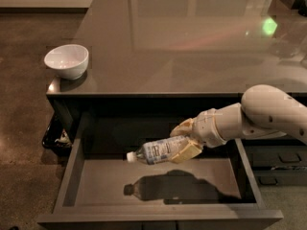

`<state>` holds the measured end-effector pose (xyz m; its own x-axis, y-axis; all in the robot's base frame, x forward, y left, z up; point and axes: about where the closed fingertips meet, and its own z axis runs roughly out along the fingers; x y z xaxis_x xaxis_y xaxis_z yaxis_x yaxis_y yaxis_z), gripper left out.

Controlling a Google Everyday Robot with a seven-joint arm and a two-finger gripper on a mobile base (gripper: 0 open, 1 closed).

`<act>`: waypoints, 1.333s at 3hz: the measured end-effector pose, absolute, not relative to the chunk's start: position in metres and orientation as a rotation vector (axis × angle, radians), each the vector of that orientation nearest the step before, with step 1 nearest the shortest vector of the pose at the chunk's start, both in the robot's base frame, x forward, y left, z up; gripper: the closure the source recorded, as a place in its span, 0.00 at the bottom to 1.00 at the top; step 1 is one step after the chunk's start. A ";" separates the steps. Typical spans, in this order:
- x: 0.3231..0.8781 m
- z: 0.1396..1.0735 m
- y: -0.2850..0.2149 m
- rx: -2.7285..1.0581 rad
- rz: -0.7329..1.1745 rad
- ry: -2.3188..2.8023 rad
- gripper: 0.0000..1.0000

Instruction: Pick blue plastic bottle from top drawer and place on counter

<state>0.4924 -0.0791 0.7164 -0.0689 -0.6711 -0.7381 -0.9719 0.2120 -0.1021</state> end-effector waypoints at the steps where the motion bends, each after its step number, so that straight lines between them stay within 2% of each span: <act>1: 0.485 0.816 -0.077 -1.558 0.387 1.738 1.00; 3: 0.498 0.844 -0.078 -1.540 0.370 1.698 1.00; 4: 0.534 0.899 -0.086 -1.484 0.327 1.603 1.00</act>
Offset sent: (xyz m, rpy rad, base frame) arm -0.0046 -0.0011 0.0755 -0.0414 -0.1057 -0.0120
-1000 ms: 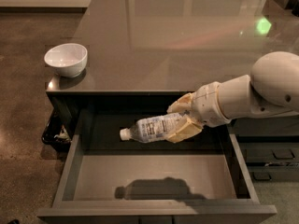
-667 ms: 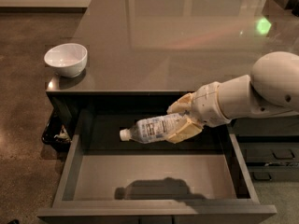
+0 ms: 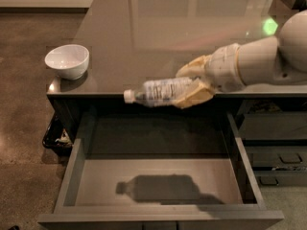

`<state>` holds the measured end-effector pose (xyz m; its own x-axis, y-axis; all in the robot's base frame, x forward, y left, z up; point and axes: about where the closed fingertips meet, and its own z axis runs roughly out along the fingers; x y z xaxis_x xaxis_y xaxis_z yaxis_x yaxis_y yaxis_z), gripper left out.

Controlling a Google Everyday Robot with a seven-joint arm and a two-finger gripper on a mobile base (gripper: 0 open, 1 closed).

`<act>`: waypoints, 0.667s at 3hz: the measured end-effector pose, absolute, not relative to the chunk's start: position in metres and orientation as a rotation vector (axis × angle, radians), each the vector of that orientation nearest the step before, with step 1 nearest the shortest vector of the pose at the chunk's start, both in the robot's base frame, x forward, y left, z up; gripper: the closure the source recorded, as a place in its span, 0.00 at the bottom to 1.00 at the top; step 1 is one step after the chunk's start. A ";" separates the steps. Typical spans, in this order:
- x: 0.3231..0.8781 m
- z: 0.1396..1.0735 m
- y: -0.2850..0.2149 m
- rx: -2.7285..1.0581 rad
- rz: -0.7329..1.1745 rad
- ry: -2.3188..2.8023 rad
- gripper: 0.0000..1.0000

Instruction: Pick blue plastic bottle from top drawer and place on counter

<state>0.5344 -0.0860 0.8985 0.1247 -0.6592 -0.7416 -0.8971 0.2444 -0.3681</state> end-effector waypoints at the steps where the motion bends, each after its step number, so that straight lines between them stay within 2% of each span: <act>1: 0.584 0.937 -0.103 -1.419 0.195 1.581 1.00; 2: 0.628 0.940 -0.128 -1.347 0.096 1.644 1.00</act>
Offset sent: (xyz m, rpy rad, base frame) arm 0.1477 -0.0825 0.0421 -0.0745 -0.1302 -0.3369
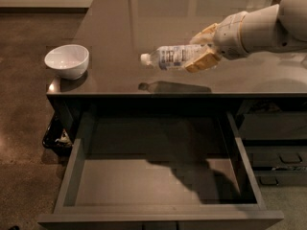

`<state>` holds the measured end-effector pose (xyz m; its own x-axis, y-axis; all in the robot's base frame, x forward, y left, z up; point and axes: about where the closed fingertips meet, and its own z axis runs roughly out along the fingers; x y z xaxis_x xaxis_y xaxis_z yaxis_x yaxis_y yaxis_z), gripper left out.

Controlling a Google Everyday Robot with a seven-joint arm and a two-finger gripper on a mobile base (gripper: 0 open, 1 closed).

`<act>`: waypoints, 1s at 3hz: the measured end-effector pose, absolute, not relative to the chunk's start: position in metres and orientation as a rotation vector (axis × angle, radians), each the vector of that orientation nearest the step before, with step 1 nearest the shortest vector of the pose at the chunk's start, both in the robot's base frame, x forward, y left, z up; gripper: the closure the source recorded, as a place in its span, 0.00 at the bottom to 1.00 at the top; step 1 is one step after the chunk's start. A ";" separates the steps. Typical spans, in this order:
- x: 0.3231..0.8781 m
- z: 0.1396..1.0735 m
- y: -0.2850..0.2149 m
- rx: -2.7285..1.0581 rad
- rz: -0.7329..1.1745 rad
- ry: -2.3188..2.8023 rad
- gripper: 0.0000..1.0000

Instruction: Pick blue plastic bottle from top drawer and place on counter

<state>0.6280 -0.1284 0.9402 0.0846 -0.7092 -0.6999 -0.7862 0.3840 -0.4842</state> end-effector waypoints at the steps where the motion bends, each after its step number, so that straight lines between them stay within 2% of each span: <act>1: 0.654 0.922 -0.140 -1.314 0.122 1.726 1.00; 3: 0.654 0.897 -0.120 -1.296 0.363 1.710 1.00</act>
Offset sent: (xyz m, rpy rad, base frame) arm 0.0400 -0.0103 -0.0517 0.1558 0.2231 0.0160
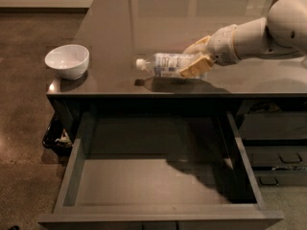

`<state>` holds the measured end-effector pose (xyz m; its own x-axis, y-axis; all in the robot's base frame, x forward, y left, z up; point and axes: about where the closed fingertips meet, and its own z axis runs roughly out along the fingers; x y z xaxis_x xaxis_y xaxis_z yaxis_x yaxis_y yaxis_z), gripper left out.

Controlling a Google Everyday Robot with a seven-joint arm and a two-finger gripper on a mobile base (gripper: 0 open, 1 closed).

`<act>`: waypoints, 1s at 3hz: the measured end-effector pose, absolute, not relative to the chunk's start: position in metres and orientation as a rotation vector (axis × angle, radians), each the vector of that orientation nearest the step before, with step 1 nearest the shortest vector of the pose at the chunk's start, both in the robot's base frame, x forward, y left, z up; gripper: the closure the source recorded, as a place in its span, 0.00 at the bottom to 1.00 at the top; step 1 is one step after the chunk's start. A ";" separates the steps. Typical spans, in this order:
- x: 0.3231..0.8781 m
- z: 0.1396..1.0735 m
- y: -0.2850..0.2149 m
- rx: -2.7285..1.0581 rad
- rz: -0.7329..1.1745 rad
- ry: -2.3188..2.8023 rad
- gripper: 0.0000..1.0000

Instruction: Pick blue plastic bottle from top drawer and place on counter

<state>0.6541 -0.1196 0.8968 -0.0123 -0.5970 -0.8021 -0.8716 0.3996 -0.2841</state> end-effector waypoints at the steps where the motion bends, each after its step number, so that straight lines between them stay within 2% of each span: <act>1: 0.654 0.899 -0.113 -1.297 0.377 1.700 0.81; 3: 0.654 0.899 -0.113 -1.297 0.377 1.700 0.35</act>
Offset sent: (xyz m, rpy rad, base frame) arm -0.0006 0.0076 0.0027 0.0127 -0.0007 0.0106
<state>0.6537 -0.1125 0.8992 -0.0064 -0.5888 -0.8082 -0.8751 0.3944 -0.2805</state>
